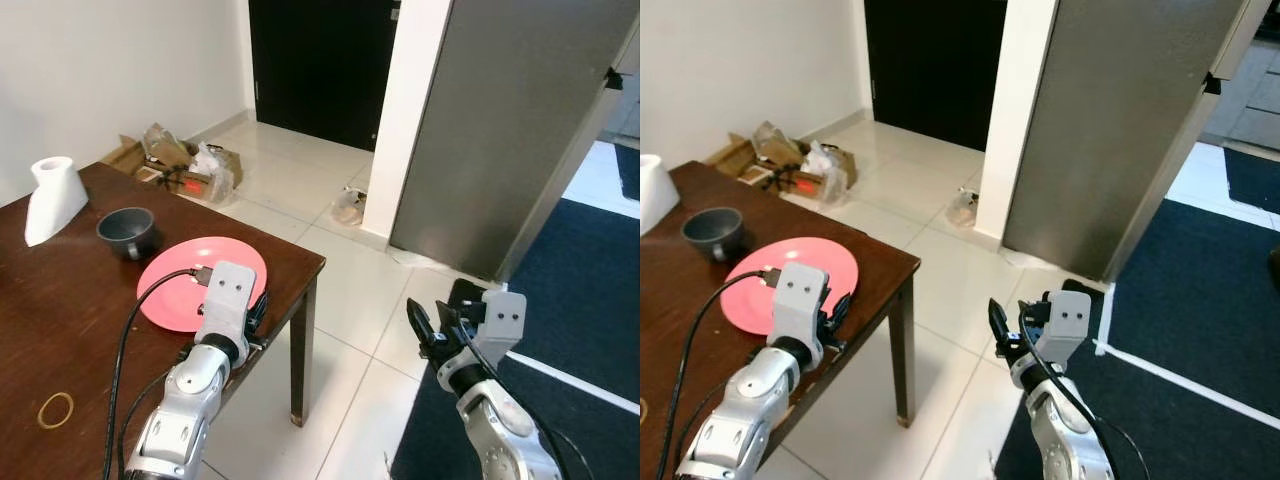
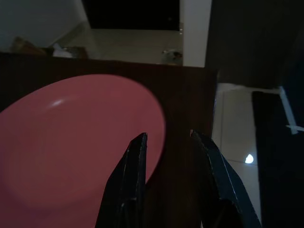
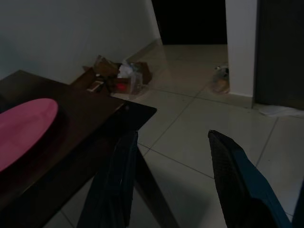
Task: Setting the table
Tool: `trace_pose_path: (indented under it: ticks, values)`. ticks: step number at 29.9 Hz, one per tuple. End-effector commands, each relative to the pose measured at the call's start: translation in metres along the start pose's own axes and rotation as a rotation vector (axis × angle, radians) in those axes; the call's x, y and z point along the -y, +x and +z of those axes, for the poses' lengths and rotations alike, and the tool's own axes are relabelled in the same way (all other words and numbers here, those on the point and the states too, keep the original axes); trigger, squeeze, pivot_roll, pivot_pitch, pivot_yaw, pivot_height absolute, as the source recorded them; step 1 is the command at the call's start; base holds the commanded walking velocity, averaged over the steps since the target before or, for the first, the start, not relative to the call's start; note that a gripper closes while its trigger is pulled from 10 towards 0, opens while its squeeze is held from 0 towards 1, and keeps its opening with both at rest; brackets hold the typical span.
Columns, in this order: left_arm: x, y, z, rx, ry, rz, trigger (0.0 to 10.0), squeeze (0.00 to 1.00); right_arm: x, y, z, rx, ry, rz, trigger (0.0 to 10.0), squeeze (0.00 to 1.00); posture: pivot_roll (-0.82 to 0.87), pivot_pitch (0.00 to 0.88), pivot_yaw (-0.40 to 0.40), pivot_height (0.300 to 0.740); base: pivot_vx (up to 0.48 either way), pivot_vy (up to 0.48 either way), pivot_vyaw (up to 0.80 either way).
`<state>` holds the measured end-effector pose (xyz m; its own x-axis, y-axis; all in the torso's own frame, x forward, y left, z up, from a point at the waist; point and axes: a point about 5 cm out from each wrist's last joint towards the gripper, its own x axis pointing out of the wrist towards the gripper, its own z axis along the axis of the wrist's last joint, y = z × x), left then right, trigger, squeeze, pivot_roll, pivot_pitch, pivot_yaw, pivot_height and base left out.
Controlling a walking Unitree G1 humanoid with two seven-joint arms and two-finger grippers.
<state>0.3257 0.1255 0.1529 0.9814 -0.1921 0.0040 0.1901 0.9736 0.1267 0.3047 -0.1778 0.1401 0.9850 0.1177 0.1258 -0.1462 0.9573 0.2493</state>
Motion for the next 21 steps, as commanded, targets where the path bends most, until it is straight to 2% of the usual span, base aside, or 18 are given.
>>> trace_pose_path:
  ticks: [1,8,15,21]
  values:
    - [0.0007,-0.0012,-0.0065,-0.028,0.006,0.0,10.0,0.0,0.0025,-0.002,-0.0045,-0.012,0.005,-0.019,10.0,0.0,0.02,0.052,0.056,0.74,0.0,0.0,0.7]
    - [0.0012,-0.0012,-0.0084,-0.035,0.007,0.002,10.0,0.0,0.006,-0.0011,-0.0036,-0.009,0.029,-0.051,10.0,0.0,0.02,0.053,0.053,0.74,0.0,0.0,0.66]
    - [0.0003,-0.0012,-0.0105,-0.045,0.016,0.006,10.0,0.0,0.0093,-0.0006,-0.002,-0.002,0.069,-0.077,10.0,0.0,0.02,0.053,0.053,0.74,0.0,0.0,0.0]
    - [-0.0006,0.0006,-0.0121,-0.054,0.036,0.013,10.0,0.0,0.0085,-0.0005,-0.002,0.0,0.066,-0.074,10.0,0.0,0.02,0.054,0.058,0.74,0.0,0.0,0.0]
